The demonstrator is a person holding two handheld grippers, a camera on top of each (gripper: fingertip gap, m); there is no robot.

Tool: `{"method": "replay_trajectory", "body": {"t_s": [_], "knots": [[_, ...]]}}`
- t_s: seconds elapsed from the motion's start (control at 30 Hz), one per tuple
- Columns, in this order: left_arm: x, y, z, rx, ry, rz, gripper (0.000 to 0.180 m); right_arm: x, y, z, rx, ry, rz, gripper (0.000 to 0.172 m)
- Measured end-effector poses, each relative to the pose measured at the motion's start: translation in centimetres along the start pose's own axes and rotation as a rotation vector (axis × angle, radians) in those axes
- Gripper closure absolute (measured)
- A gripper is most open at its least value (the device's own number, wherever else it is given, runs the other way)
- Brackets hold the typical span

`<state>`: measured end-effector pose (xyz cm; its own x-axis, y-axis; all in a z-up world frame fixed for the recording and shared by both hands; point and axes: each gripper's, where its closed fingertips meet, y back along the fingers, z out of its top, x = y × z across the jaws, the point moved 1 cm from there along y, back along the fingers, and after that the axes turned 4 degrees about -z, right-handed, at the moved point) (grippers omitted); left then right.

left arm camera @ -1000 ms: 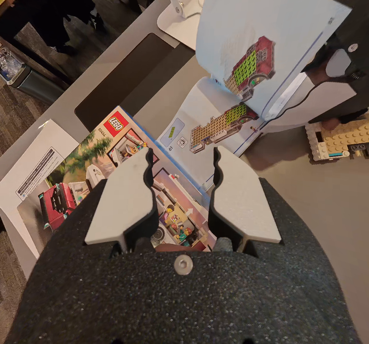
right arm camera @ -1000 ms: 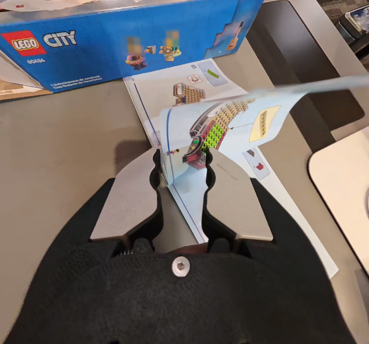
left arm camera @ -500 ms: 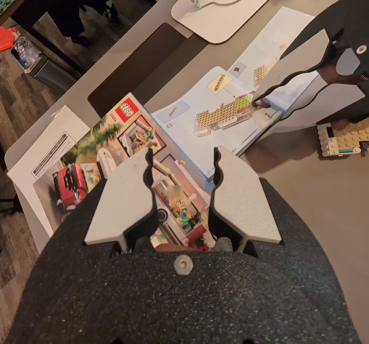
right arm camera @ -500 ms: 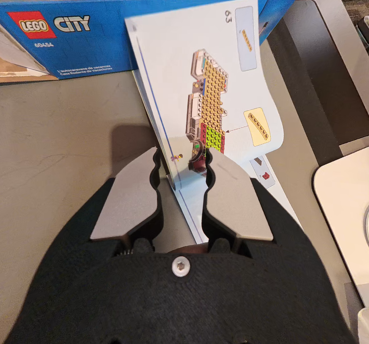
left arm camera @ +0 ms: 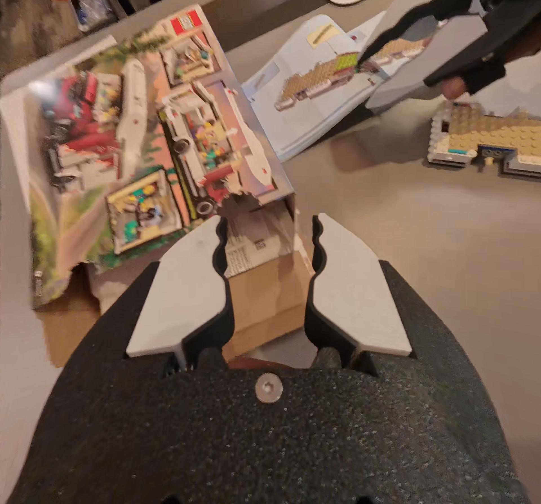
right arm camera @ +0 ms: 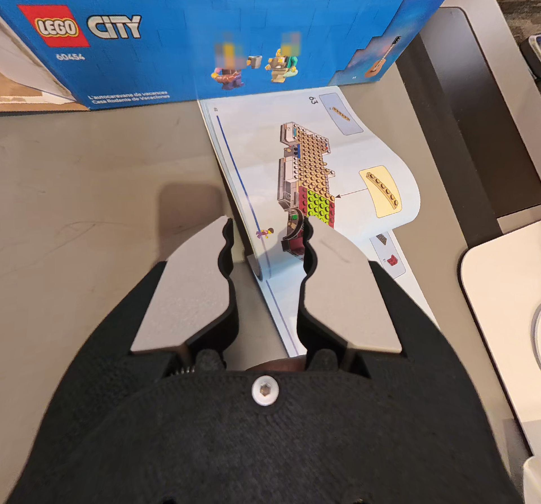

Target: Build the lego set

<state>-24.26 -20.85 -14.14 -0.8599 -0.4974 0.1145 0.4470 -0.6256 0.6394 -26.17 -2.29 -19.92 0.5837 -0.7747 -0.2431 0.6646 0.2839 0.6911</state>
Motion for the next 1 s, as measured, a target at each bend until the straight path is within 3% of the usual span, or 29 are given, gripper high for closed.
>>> {"method": "replay_trajectory", "body": {"t_s": [0.2, 0.5, 0.63, 1.0], "knots": [[-1.9, -2.1, -2.2, 0.037, 0.068, -0.075, 0.126, -0.1, 0.2, -0.1, 0.001, -0.004, -0.007, 0.126], [-3.2, -4.5, -1.6, -0.003, 0.085, -0.128, 0.157, 0.0, 0.1, -0.1, 0.003, -0.001, -0.001, 0.125], [-2.6, -4.5, -1.6, -0.029, 0.114, -0.121, 0.170, 0.1, 0.1, -0.1, 0.003, 0.005, 0.001, 0.125], [-2.1, -4.3, -1.4, -0.057, 0.127, -0.121, 0.177, 0.1, 0.2, -0.2, 0.002, 0.003, 0.002, 0.125]]}}
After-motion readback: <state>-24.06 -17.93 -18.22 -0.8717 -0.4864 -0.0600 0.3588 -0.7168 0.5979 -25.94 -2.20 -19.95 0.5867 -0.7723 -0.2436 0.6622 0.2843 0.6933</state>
